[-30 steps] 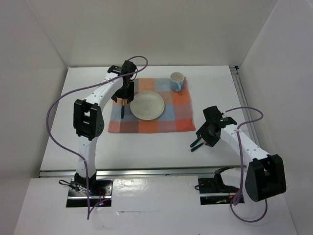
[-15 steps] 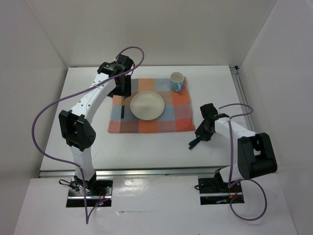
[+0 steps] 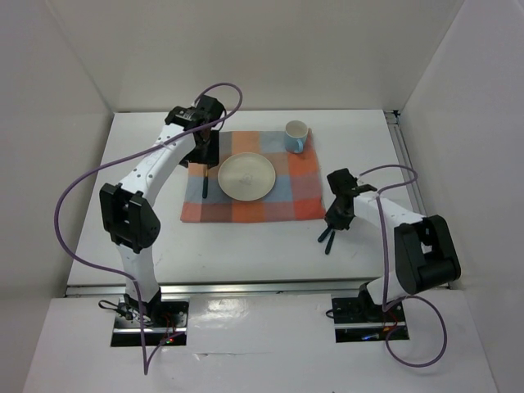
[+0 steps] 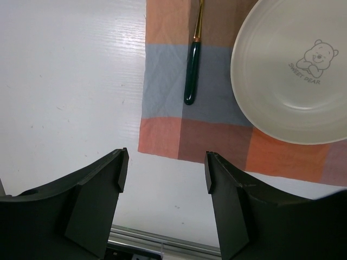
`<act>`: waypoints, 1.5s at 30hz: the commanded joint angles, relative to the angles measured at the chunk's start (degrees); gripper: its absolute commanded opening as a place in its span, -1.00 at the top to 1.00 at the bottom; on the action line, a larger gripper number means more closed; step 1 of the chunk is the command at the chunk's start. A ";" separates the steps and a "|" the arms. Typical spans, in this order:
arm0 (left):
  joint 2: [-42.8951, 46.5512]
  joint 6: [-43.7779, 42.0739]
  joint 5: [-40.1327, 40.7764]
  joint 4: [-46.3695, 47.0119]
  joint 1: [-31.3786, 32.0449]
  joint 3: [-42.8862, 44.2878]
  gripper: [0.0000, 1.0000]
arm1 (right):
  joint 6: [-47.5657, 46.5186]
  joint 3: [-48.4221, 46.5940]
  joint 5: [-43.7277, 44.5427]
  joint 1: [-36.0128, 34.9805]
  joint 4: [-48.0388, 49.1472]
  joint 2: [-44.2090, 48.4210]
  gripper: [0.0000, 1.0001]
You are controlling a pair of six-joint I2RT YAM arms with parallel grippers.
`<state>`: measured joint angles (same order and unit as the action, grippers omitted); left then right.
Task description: Set the dinner table for one person
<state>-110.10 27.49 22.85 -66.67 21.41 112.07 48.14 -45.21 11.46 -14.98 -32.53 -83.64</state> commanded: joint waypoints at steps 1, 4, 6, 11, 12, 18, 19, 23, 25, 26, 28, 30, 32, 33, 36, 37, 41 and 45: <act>2.70 1.08 1.49 -0.74 -0.14 -0.19 -0.51 | 0.90 -4.53 5.32 -1.98 -3.84 0.05 1.00; 2.70 1.08 1.49 -0.74 -0.14 -0.71 -0.51 | 1.69 -6.81 7.17 -4.26 -6.22 0.05 1.00; 2.70 1.08 1.49 -0.74 -0.14 -0.71 -0.51 | 2.40 -8.83 9.45 -6.10 -6.84 0.05 1.00; 3.23 1.08 2.02 -0.74 -0.14 -0.71 -0.51 | -5.56 -12.88 7.88 -8.13 -3.52 -1.43 1.00; 3.23 1.08 2.02 -0.74 -0.14 -0.71 -0.51 | -7.86 -13.75 5.96 -8.74 -2.37 -2.23 1.00; 5.51 1.08 2.55 -0.74 -0.14 -1.24 -0.51 | -20.71 -21.92 -1.08 -8.75 2.56 -12.33 1.00; 5.51 1.08 2.55 -0.74 -0.14 -1.76 -0.51 | -21.94 -24.29 -2.31 -8.75 3.09 -13.73 1.00; 6.56 1.08 3.60 -1.35 -0.14 -2.91 -0.51 | -24.94 -29.75 -4.78 -9.80 3.09 -20.42 1.00; 6.57 1.08 3.60 -1.35 -0.14 -2.91 -0.51 | -26.08 -31.25 -4.78 -10.85 3.62 -23.14 1.00; 6.57 1.08 3.60 -1.35 -0.14 -3.61 -0.51 | -26.08 -32.73 -4.26 -10.86 3.62 -24.02 1.00; 6.57 1.60 3.60 -1.87 -0.14 -3.61 -0.51 | -27.13 -34.15 -4.87 -10.86 4.15 -26.48 1.00; 7.27 1.61 3.60 -1.88 -0.14 -4.14 -0.51 | -27.13 -36.26 -4.87 -11.38 4.15 -28.68 1.00; 7.79 1.61 3.60 -1.88 -0.14 -5.28 -0.51 | -27.75 -38.27 -5.40 -11.91 4.15 -30.18 1.00; 7.80 2.13 3.60 -1.88 -0.14 -5.28 -0.51 | -27.75 -38.89 -5.40 -11.91 4.15 -31.40 1.00; 8.41 2.13 2.99 -1.88 -0.14 -5.90 -0.51 | -27.75 -40.22 -4.88 -12.43 4.15 -32.72 0.97; 8.41 2.13 2.99 -1.88 -0.14 -6.42 -0.51 | -27.75 -40.83 -4.87 -12.44 4.15 -33.25 0.95; 8.41 2.13 1.94 -1.35 -0.14 -6.95 -0.51 | -27.05 -41.45 -3.39 -12.44 3.44 -33.79 0.45; 8.41 2.13 1.41 -1.35 -0.14 -6.95 -0.51 | -25.12 -40.22 -1.72 -12.44 2.30 -30.02 -0.15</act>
<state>-104.09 28.88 24.95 -67.90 21.41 105.06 21.71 -84.47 7.22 -26.87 -30.70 -116.60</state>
